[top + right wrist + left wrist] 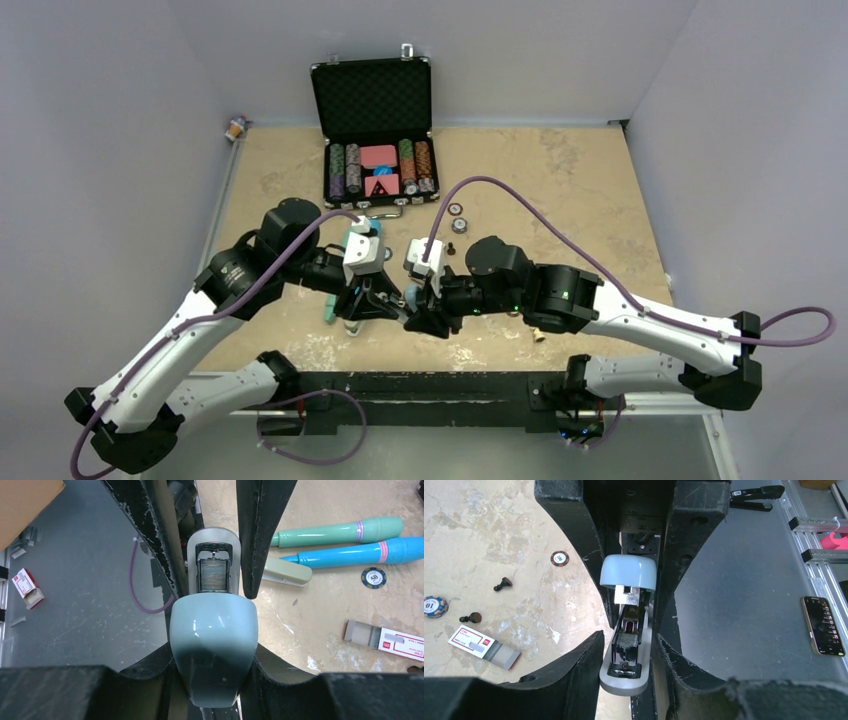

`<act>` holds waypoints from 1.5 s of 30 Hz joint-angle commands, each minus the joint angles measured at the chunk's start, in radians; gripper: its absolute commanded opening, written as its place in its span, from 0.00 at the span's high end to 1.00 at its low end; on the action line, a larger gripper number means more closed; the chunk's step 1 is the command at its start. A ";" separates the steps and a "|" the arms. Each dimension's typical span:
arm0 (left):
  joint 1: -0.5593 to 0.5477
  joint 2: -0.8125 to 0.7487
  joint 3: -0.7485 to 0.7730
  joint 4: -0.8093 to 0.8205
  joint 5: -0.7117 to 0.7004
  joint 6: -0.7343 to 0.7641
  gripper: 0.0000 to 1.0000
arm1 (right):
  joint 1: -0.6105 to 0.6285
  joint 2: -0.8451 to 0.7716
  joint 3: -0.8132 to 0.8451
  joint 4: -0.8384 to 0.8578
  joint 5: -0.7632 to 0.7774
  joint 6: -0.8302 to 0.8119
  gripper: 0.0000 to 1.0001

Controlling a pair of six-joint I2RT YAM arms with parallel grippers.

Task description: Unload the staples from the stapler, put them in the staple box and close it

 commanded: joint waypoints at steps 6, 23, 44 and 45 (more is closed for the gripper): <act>0.002 0.016 0.032 0.083 0.061 -0.050 0.58 | 0.002 -0.026 0.027 0.088 0.028 -0.012 1.00; 0.002 0.062 0.067 0.074 -0.157 -0.391 1.00 | 0.000 -0.025 0.058 0.048 0.216 0.124 0.71; 0.006 -0.024 0.042 0.067 -0.274 -0.549 1.00 | -0.145 -0.177 0.097 0.077 0.402 0.312 0.17; 0.005 -0.020 0.042 0.067 -0.286 -0.566 1.00 | -0.157 -0.174 0.105 0.076 0.381 0.329 0.17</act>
